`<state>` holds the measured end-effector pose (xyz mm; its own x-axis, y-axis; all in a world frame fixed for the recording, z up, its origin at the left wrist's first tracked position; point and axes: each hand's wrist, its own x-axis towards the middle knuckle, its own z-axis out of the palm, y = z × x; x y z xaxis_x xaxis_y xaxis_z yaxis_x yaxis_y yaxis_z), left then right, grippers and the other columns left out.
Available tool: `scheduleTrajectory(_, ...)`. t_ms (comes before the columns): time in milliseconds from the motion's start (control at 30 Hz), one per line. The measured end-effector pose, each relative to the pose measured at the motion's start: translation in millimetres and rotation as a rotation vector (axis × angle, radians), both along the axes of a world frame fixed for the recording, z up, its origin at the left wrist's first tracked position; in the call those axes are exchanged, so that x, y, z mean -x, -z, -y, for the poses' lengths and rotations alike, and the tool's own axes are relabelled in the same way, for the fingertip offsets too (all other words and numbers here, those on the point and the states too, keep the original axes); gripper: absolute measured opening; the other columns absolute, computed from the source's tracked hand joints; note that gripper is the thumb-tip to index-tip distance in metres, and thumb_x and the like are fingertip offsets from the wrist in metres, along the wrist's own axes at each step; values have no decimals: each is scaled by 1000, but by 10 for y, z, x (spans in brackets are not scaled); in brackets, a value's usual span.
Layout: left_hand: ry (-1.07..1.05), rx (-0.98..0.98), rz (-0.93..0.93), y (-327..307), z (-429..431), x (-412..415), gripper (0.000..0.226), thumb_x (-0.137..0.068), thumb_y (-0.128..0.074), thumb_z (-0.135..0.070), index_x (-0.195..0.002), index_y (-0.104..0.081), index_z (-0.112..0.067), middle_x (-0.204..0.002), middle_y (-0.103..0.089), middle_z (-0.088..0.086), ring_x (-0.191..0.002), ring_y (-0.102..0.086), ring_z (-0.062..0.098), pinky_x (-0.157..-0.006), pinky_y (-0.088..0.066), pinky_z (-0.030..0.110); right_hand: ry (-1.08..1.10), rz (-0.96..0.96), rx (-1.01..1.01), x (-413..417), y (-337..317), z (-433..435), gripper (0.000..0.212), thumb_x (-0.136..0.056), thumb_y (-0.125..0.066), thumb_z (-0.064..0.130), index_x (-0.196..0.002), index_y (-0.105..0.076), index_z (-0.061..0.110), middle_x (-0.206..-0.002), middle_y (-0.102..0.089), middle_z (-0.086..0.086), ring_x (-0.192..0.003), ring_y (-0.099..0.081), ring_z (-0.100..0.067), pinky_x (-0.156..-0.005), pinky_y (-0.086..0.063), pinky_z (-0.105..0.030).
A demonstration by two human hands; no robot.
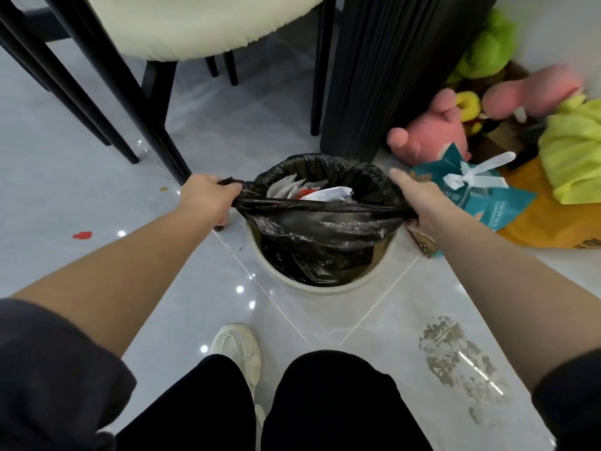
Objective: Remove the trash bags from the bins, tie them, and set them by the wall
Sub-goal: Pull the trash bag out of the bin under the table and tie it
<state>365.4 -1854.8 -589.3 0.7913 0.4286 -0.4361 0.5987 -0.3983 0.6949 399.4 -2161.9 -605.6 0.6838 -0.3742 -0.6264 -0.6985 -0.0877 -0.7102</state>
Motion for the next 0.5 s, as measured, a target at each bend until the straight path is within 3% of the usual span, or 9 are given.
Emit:
scheduleTrajectory(100,27,-81,-37,30,-84,-56,9,-83,-57,-6,-75,-55,-9,-43,-58,6,-39,-60,20,-55,-59,36,-264,-70,279,-23,6,66,58,-78,-64,58,-104,-58,7,-93,-57,-11,-74,-55,-25,-62,-43,-31)
scheduleTrajectory(233,54,-121,-72,50,-63,-50,19,-83,-40,6,-75,-51,-8,-51,-59,12,-69,-69,39,-64,-60,45,-289,-59,330,-46,50,102,39,-87,-62,44,-97,-53,7,-92,-53,-11,-61,-47,-18,-52,-40,-26)
scheduleTrajectory(300,99,-134,-120,42,-46,-40,23,-85,-37,5,-82,-55,-8,-70,-64,19,-74,-68,39,-53,-57,39,-320,-46,377,-33,65,88,30,-88,-61,36,-90,-55,7,-91,-53,-13,-61,-49,-21,-53,-41,-28)
scheduleTrajectory(400,172,-133,-196,65,-53,-62,26,-87,-34,6,-84,-56,-7,-78,-60,20,-68,-62,34,-40,-52,32,-346,20,433,-50,103,73,21,-89,-59,26,-88,-62,5,-93,-58,-15,-86,-61,-34,-74,-51,-39)
scheduleTrajectory(500,185,-123,-209,86,-17,-125,23,-85,-32,6,-71,-45,-7,-68,-50,18,-62,-52,30,-56,-50,35,-293,98,455,-88,121,92,29,-89,-54,22,-105,-63,0,-98,-59,-15,-104,-59,-38,-87,-49,-40)
